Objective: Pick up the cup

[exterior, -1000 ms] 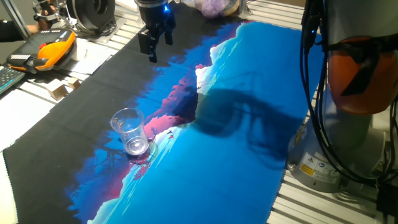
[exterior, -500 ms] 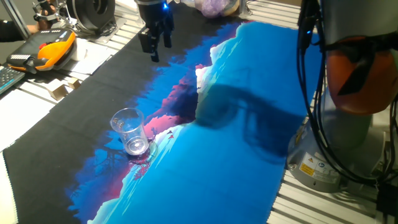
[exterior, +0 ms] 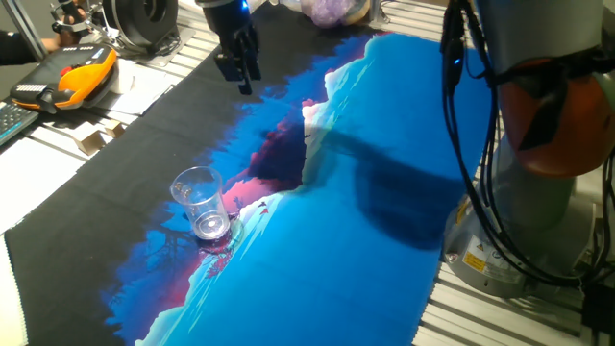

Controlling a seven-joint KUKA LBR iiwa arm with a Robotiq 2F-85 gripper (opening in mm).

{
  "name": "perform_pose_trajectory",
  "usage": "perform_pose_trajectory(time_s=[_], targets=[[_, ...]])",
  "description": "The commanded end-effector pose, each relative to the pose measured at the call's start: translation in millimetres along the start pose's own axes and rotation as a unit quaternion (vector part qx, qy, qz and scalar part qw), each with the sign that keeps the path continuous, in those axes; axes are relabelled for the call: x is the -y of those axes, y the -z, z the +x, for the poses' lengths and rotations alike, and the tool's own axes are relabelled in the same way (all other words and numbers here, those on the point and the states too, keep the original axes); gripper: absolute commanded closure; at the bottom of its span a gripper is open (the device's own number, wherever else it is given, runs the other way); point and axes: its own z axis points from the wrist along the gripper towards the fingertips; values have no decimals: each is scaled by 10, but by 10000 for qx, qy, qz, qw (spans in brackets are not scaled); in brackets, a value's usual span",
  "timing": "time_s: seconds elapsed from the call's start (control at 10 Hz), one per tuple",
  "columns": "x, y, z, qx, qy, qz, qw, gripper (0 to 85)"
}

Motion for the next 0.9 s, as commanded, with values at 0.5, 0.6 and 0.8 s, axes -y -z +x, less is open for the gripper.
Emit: perform_pose_trajectory(time_s=[0.5, 0.6, 0.8], targets=[[0, -2, -1, 14, 7, 43, 10000, 850], [0, -2, -1, 14, -8, 43, 10000, 850], [0, -2, -1, 127, -360, 69, 9992, 850]])
